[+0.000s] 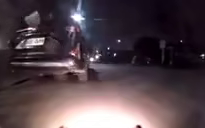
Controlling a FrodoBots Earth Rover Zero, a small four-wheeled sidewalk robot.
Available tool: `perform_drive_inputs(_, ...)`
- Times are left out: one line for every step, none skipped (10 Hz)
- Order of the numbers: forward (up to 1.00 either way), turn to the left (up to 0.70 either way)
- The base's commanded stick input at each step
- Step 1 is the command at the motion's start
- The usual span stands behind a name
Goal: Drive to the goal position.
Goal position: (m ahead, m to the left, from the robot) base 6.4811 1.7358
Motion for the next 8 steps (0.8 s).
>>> perform_drive_inputs(0.7,0.0)
perform_drive_inputs(0.7,0.0)
perform_drive_inputs(0.7,0.0)
perform_drive_inputs(0.7,0.0)
perform_drive_inputs(0.7,0.0)
perform_drive_inputs(0.7,0.0)
perform_drive_inputs(0.7,0.0)
perform_drive_inputs(0.7,0.0)
